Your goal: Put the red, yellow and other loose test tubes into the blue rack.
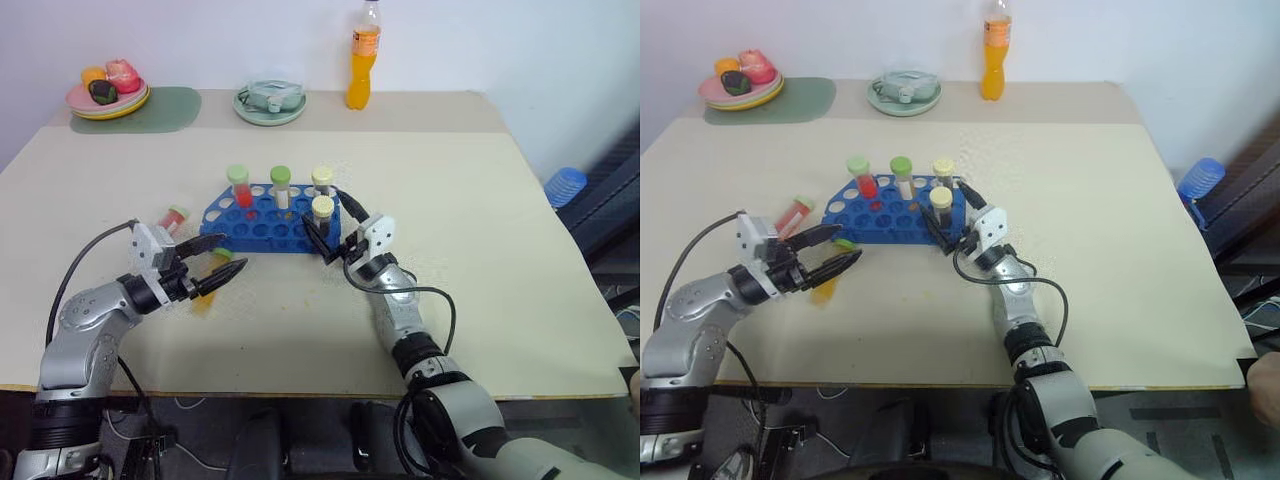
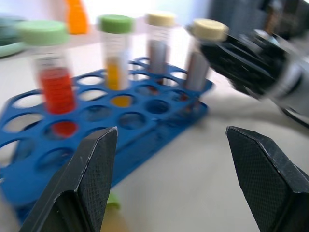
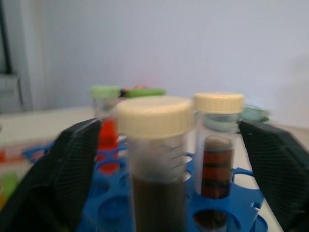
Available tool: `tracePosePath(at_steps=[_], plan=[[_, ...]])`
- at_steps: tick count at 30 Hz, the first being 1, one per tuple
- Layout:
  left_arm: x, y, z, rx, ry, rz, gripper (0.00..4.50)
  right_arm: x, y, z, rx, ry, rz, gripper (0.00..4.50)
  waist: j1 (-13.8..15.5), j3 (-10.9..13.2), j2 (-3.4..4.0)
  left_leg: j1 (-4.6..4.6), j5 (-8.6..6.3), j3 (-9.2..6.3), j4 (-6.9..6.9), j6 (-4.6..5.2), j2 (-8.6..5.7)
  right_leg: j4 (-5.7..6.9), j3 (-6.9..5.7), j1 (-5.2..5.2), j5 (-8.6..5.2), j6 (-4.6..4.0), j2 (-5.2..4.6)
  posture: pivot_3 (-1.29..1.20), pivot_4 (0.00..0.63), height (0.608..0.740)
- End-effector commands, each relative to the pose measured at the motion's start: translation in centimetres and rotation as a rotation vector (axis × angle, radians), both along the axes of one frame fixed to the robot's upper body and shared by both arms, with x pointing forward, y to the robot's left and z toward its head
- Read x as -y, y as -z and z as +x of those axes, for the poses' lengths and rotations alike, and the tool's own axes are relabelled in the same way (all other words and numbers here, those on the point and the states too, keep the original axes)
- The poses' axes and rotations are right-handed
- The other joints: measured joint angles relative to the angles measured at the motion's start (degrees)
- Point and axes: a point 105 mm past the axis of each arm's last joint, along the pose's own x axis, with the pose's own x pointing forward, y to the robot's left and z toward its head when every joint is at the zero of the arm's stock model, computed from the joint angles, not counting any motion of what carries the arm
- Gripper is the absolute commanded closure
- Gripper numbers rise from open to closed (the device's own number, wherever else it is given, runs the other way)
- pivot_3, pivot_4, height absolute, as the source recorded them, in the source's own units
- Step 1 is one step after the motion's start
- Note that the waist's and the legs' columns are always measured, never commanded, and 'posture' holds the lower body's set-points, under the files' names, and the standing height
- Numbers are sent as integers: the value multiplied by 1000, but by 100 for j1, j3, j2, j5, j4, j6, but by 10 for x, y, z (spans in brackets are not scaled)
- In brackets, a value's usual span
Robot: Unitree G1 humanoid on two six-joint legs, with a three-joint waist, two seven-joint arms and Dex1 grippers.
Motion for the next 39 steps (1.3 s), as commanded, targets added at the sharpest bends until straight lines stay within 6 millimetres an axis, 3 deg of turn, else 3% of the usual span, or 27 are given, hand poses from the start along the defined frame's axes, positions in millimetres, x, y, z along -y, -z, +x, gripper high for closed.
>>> tracePosePath(at_steps=[1, 4, 7, 11, 15, 19, 22, 28, 39], plan=[[1, -20, -6, 46, -78, -41, 810, 19, -4, -8, 36, 19, -80, 74, 8, 0, 0, 0, 0, -2, 0, 0, 0, 0, 0, 0, 0, 0, 0, 0, 150, 740], [-2, -17, -16, 1, -189, -6, 810, 38, -4, -25, 2, 3, -189, 74, 7, 1, 1, -3, -2, -18, 0, 3, 2, -2, 2, -1, 0, 0, -4, 0, 150, 740], [-14, -9, -29, -79, -339, 130, 810, 66, -3, -53, -85, -59, -318, 74, -1, 4, 6, -1, -4, -20, -2, 6, 3, -3, 2, -2, -1, -2, -4, 0, 150, 740], [-19, -22, -39, -180, -390, 93, 810, 99, -11, -92, -202, -168, -441, 74, 32, 5, 5, 2, -24, -24, -2, 41, 3, -17, 1, -1, -6, -9, -3, 0, 150, 740], [-36, -25, -38, -396, -531, 159, 810, 120, -23, -105, -247, -192, -517, 74, 96, 6, -2, 19, -24, -26, -1, 42, -2, -8, 2, 9, -6, -10, 1, 0, 150, 740], [-34, -34, -21, -533, -546, 169, 810, 119, -33, -104, -235, -219, -534, 74, 154, 9, -17, 45, -24, -28, -3, 42, -7, -14, 2, 39, -9, -12, 6, 0, 150, 740], [-31, -28, -9, -631, -509, 280, 810, 108, -41, -105, -191, -263, -542, 74, 140, 12, -22, 49, -23, -27, -4, 39, -8, -21, 4, 45, -10, -9, 7, 0, 150, 740], [-25, -23, 19, -802, -509, 278, 810, 102, -44, -105, -164, -280, -559, 74, 182, 26, -46, 52, -19, -29, -8, 31, -7, -23, 4, 48, -12, -12, 7, 0, 150, 740], [-7, -7, 32, -972, -519, 310, 810, 111, -44, -111, -162, -235, -559, 74, 160, 34, -58, 50, -3, -28, -8, 2, -7, -36, 4, 53, -11, -11, 6, 0, 150, 740]])
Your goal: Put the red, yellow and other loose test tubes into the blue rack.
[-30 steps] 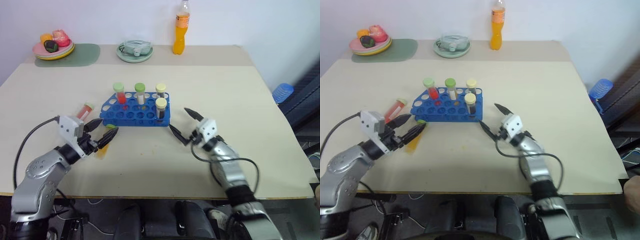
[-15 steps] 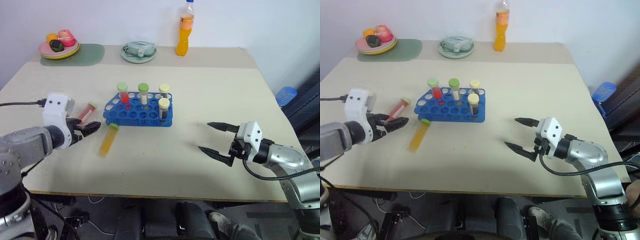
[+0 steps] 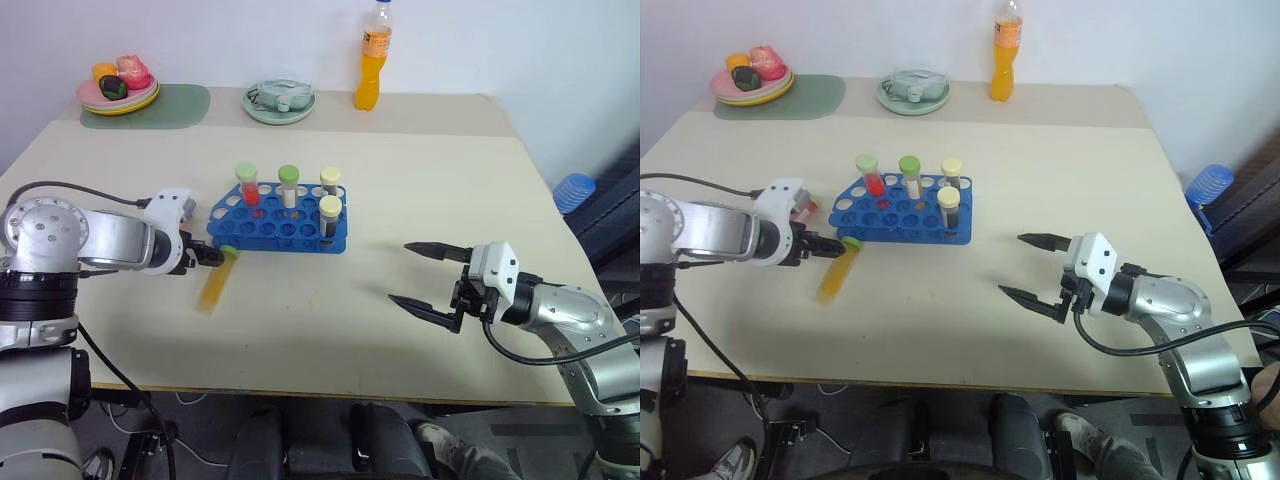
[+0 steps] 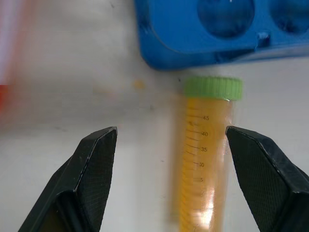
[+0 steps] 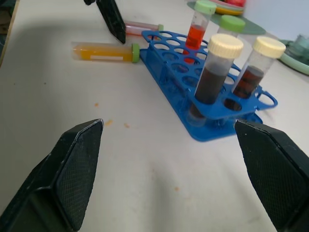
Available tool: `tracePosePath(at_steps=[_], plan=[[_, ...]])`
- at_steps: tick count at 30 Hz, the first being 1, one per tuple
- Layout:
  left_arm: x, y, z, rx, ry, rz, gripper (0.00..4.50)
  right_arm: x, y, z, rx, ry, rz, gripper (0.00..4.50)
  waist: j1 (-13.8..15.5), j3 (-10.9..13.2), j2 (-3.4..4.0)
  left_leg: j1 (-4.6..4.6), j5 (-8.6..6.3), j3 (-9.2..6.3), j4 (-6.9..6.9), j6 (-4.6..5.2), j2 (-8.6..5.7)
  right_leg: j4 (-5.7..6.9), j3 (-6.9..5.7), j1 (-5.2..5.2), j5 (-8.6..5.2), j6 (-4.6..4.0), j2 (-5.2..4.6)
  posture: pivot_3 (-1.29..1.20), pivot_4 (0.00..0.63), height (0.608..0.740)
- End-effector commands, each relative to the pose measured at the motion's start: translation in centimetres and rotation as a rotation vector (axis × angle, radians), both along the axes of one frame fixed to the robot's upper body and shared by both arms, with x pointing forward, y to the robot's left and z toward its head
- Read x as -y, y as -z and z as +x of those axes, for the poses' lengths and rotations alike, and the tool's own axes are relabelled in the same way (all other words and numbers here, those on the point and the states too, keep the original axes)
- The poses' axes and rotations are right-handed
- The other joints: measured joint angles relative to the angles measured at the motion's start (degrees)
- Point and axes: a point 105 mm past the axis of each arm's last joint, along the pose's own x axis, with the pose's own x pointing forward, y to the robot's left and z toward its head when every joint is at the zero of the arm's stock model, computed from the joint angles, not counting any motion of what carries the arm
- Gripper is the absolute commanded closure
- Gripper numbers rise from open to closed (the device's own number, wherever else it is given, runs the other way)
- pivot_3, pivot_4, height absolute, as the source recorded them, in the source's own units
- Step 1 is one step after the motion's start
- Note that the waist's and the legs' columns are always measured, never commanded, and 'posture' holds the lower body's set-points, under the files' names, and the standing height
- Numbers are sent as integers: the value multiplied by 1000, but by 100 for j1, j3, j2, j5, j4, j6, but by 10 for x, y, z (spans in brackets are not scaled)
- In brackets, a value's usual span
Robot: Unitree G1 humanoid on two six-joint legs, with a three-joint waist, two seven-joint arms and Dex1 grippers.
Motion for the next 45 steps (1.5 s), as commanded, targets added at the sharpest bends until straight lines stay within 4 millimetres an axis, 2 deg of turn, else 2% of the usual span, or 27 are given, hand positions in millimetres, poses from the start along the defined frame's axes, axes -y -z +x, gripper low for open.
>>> tracePosePath(at_steps=[1, 7, 10, 13, 14, 15, 18, 23, 26, 28, 29, 32, 37, 39, 45], plan=[[3, -5, 2, -6, -5, 22, 810, 2, -13, -5, 67, 8, 6, 74, 0, 0, 0, 0, 0, 0, 0, 0, 0, 1, 0, 0, 0, 0, 0, 0, 150, 740], [7, 9, 0, -53, -63, 38, 810, 1, -10, -8, 65, 22, 15, 74, -4, 2, -3, 8, 1, -1, 0, -1, -1, -2, 0, 10, 0, 0, 0, 0, 150, 740], [9, 11, -3, -58, -92, 48, 1707, 1, -9, -6, 65, 23, 17, 0, -4, 2, -3, 13, 2, -2, -1, -4, 1, 1, 1, 10, 0, 0, -1, 0, 150, 740], [11, 12, -5, -62, -132, 37, 3262, 1, -9, -5, 66, 20, 17, 0, 5, 2, -3, 16, 2, -1, -1, -5, 1, 0, 2, 14, 0, 0, -3, 0, 150, 740], [11, 13, -6, -61, -140, 34, 3660, 1, -9, -4, 65, 19, 17, 0, 10, 2, -3, 17, 2, -1, -1, -5, 0, -1, 3, 15, 0, 0, -4, 0, 150, 740], [12, 16, -7, -59, -148, 28, 3749, 0, -8, -4, 65, 16, 16, 0, 14, 2, -3, 17, 2, -1, -1, -5, 0, -2, 2, 16, 0, 0, -4, 0, 150, 740], [12, 15, -10, -32, -161, 24, 3749, 0, -8, -2, 65, 13, 16, 0, 15, 1, -1, 21, 2, -1, -1, -5, -3, -6, 2, 22, 0, -1, -3, 0, 150, 740], [7, -4, -17, 79, -148, 5, 3749, -3, -11, 3, 70, 5, 18, 0, -10, 2, 1, 23, 2, 1, -3, -5, -3, -9, 1, 25, 0, -1, -1, 0, 150, 740], [33, -34, -28, 277, 71, -126, 3749, -6, -15, 6, 71, -2, 26, 0, -4, 5, 4, 22, 2, 3, -6, -5, -2, -10, 0, 22, -1, -2, 1, 0, 150, 740], [45, -64, -26, 542, 147, -240, 3749, -7, -17, 8, 71, -6, 29, 0, 34, 6, 6, 20, 2, 24, -5, -5, -6, -18, -2, 25, -2, -3, 1, 0, 150, 740], [45, -72, -29, 622, 169, -293, 3749, -8, -19, 9, 72, -8, 34, 0, 35, 4, 16, 20, 2, 25, -5, -5, -7, -23, -3, 28, -4, -7, 1, 0, 150, 740], [40, -65, -31, 708, 232, -206, 3749, -10, -22, 11, 71, -10, 46, 0, 52, 5, 20, 22, 0, 30, -9, -4, -4, -29, -3, 28, -10, -19, 3, 0, 150, 740], [50, -70, -22, 1007, 341, -132, 3749, -4, -24, 12, 68, 25, 49, 0, 128, 8, 22, 20, -2, 35, -11, -1, -6, -37, -2, 29, -10, -22, 3, 0, 150, 740], [54, -76, -18, 1180, 356, -103, 3749, -3, -25, 11, 70, 42, 48, 0, 148, 8, 21, 16, -7, 36, -9, 9, -7, -46, -2, 31, -9, -21, 2, 0, 150, 740], [82, -54, 5, 1382, 401, -106, 3749, 8, -29, 3, 73, 100, 29, 0, 158, 7, 20, 10, -13, 37, -1, 19, -8, -51, -3, 33, 1, -3, 1, 0, 150, 740]])
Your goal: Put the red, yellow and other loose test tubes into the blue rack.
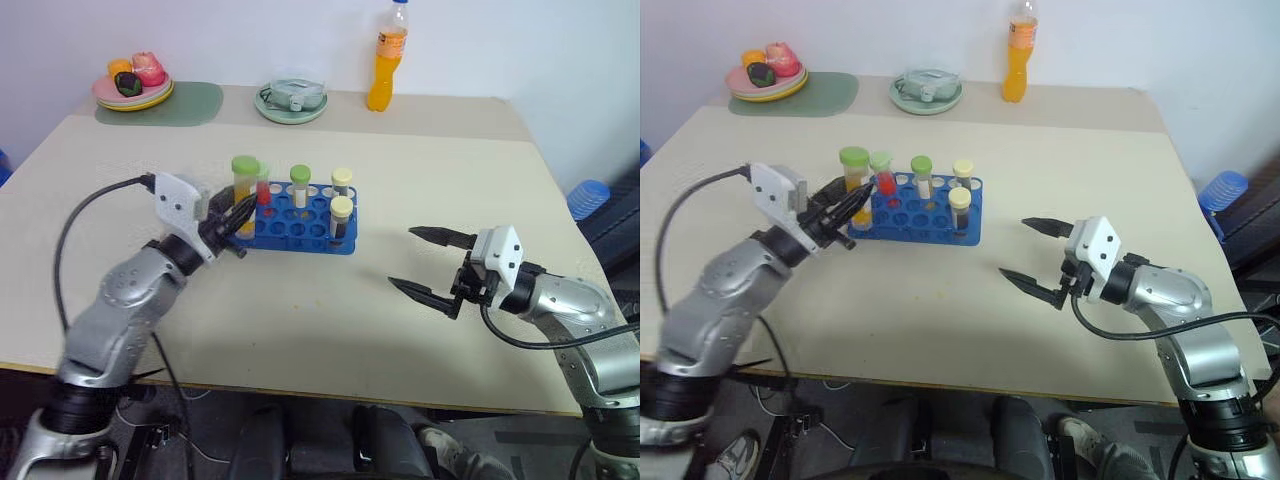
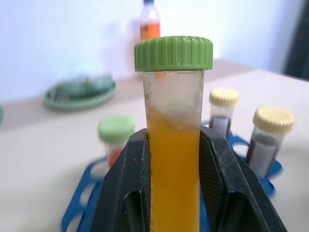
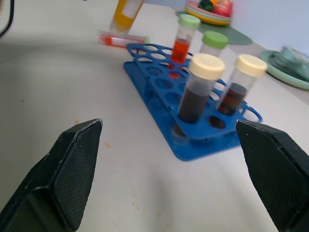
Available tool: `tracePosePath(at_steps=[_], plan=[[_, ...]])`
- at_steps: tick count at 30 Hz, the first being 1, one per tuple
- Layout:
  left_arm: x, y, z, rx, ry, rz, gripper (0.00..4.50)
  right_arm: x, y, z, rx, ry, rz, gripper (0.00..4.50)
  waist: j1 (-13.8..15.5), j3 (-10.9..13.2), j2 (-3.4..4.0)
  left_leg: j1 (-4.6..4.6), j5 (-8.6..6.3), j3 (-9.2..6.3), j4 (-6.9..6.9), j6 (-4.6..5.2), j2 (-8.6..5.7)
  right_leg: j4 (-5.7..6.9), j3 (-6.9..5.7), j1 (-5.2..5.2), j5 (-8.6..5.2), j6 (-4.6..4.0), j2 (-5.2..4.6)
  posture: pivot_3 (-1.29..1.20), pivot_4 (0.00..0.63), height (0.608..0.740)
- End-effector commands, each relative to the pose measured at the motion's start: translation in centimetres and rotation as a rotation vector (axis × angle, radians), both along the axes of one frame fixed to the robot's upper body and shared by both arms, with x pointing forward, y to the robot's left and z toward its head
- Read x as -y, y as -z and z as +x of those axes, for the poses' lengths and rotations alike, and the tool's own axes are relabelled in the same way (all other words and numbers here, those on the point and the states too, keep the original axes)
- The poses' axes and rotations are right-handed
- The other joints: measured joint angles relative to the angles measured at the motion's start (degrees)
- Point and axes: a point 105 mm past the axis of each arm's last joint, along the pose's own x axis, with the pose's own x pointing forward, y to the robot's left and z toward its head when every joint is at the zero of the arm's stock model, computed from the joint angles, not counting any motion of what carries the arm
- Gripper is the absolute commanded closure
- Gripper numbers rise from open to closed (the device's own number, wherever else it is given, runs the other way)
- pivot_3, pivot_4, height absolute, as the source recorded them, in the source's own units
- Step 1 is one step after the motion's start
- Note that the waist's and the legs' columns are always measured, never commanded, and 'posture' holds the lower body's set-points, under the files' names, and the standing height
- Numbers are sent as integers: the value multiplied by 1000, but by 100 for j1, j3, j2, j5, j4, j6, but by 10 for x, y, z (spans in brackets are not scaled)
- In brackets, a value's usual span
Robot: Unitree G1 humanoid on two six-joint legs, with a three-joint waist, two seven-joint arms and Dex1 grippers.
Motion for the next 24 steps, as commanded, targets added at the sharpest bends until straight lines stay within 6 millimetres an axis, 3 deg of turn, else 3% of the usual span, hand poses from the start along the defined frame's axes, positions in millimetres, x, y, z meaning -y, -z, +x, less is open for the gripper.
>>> tracePosePath(at_steps=[1, 13, 20, 24], plan=[[13, 2, 7, 143, 6, 35, 3749, 6, -16, -7, 56, 25, -4, 0, -20, 1, -2, 0, -1, -1, 0, 1, 1, 0, 0, 0, 0, 0, 0, 0, 150, 740], [59, 43, 29, 203, 103, 14, 3749, 17, -22, -19, 64, 97, -17, 0, -38, 1, -2, 4, -28, -2, 5, 52, 3, 6, -1, 3, 2, 4, 0, 0, 150, 740], [66, 60, 25, 161, 159, -2, 3749, 18, -26, -19, 71, 110, -24, 0, -41, -1, -1, 8, -29, -4, 6, 53, 5, 7, -1, 5, 2, 4, 0, 0, 150, 740], [55, 63, 24, 144, 132, -20, 3749, 18, -27, -19, 74, 111, -23, 0, -44, -4, 1, 9, -29, -6, 6, 53, 5, 8, -1, 6, 2, 4, 0, 0, 150, 740]])
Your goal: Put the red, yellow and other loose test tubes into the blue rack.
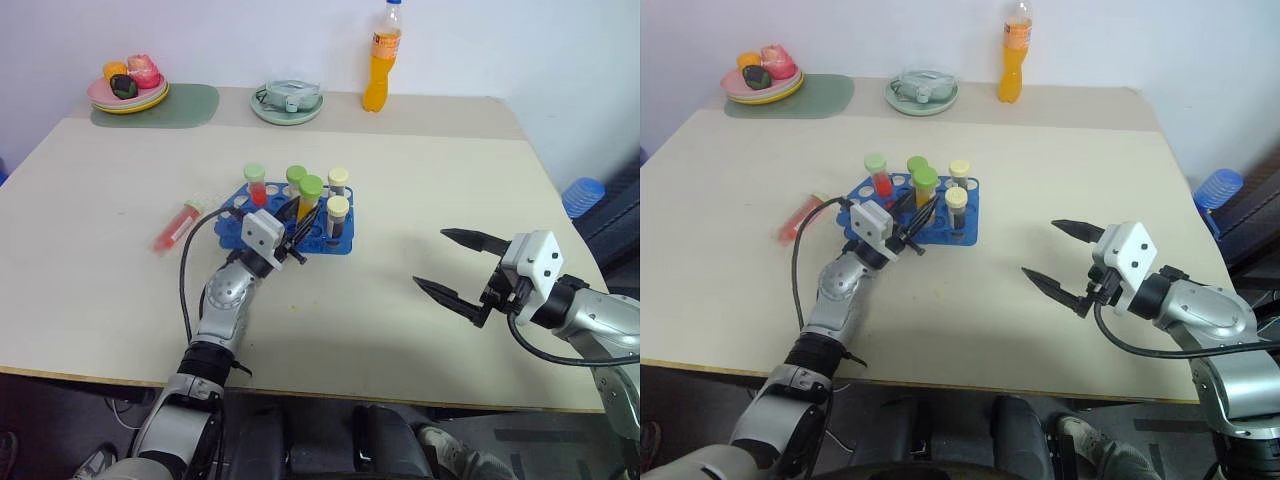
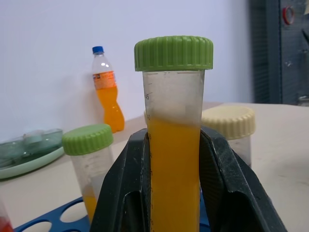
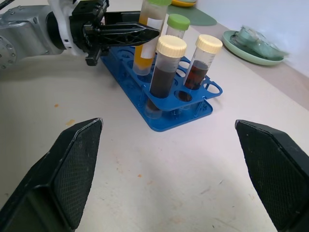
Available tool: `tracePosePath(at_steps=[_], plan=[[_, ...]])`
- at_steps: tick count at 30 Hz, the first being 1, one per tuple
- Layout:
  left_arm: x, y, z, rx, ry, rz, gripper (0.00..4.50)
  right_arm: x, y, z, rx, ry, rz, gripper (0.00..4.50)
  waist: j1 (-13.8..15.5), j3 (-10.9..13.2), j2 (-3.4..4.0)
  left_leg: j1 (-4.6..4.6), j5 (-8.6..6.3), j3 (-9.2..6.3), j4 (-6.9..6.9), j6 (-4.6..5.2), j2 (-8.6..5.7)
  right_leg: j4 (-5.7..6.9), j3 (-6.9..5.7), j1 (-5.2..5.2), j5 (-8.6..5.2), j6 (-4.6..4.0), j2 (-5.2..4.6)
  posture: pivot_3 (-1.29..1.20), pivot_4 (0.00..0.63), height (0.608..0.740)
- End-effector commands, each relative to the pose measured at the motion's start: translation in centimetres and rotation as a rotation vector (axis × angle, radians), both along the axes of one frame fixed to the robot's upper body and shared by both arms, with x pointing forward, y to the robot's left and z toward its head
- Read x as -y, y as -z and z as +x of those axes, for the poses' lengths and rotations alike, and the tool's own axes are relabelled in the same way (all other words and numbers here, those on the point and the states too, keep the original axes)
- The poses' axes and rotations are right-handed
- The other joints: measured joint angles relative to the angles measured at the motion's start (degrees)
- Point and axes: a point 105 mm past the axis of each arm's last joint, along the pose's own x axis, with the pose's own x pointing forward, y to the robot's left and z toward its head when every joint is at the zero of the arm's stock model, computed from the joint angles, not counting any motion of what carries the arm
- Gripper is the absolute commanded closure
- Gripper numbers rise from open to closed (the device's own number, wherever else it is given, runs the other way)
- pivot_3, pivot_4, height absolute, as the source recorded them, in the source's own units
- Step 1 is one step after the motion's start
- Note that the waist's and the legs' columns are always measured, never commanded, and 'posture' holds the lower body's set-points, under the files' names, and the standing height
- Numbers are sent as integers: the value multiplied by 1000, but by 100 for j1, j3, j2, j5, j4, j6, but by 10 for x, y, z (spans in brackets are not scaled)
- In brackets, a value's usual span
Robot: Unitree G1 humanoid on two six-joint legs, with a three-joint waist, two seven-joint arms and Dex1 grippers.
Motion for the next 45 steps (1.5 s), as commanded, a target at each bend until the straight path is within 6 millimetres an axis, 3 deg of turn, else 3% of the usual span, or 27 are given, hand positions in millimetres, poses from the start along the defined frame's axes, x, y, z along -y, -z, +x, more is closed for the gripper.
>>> tracePosePath(at_steps=[1, 9, 23, 33, 37, 40, 45], plan=[[-12, 12, -1, -41, -40, 3, 3749, -2, -16, -4, 66, -9, -12, 0, -3, -1, 1, 1, 0, -2, 0, 0, 0, 0, 0, 1, 0, 0, 0, 0, 150, 740], [-32, 11, 2, -32, -120, 32, 3749, -6, -14, 0, 62, -26, -3, 0, -7, -7, 9, 7, 0, -12, 0, 1, 2, 2, 0, 5, 0, 0, 0, 0, 150, 740], [1, 17, -5, -57, 35, 23, 3749, -4, -14, 2, 68, -21, -3, 0, 0, -9, 11, 7, -1, -7, 0, 1, 1, 0, 0, 7, 0, 0, 0, 0, 150, 740], [-7, 21, 5, -137, 31, -31, 3749, -5, -14, 1, 74, -10, 2, 0, 9, -9, 10, 2, -4, -8, 0, 7, 0, -5, -2, 6, 0, 0, 0, 0, 150, 740], [-9, 13, 1, -151, 70, -86, 1771, -5, -14, 2, 74, -10, 7, 0, 0, -8, 10, 2, -4, -9, 0, 7, 0, -5, -2, 6, 0, 0, 0, 0, 150, 740], [-14, 8, 1, -121, 0, -48, 291, -5, -11, 3, 68, -11, 8, 0, 1, -8, 9, 2, -4, -14, 0, 7, 0, -3, -2, 5, 0, 0, 0, 0, 150, 740], [-26, -19, -16, -18, -11, -95, 291, -10, -7, 3, 53, -31, 30, 0, -10, -8, 9, 3, -4, -18, 0, 7, 2, -2, -1, 5, 0, 0, 0, 0, 150, 740]])
